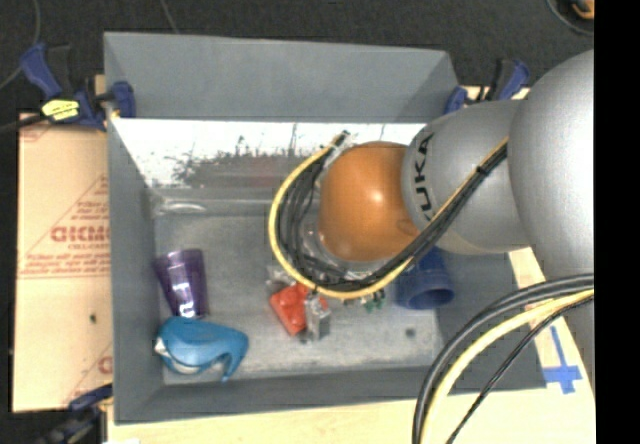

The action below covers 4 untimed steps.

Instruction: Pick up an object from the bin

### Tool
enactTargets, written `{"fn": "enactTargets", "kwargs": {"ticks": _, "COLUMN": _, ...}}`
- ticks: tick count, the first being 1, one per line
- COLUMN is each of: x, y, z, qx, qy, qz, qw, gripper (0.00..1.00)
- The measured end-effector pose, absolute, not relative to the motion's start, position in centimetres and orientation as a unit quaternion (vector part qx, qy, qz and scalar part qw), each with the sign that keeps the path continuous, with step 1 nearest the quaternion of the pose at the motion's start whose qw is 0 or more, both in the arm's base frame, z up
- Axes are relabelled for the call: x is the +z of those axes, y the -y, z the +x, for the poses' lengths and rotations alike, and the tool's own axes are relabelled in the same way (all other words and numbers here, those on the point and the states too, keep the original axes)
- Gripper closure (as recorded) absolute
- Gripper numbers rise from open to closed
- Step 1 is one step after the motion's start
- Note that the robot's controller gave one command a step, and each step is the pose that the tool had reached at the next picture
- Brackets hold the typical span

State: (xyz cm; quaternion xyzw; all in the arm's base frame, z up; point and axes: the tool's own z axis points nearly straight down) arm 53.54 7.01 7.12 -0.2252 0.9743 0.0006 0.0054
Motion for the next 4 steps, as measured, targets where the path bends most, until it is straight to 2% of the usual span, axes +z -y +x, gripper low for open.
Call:
{"fn": "enactTargets", "kwargs": {"ticks": 1, "x": 7.5, "y": -7.0, "z": 53.4, "qx": 0.001, "qy": -0.974, "qz": -0.225, "qw": 0.004, "gripper": 1.0}}
{"fn": "enactTargets", "kwargs": {"ticks": 4, "x": 10.9, "y": -6.9, "z": 53.5, "qx": 0.0, "qy": -0.975, "qz": -0.223, "qw": 0.007, "gripper": 1.0}}
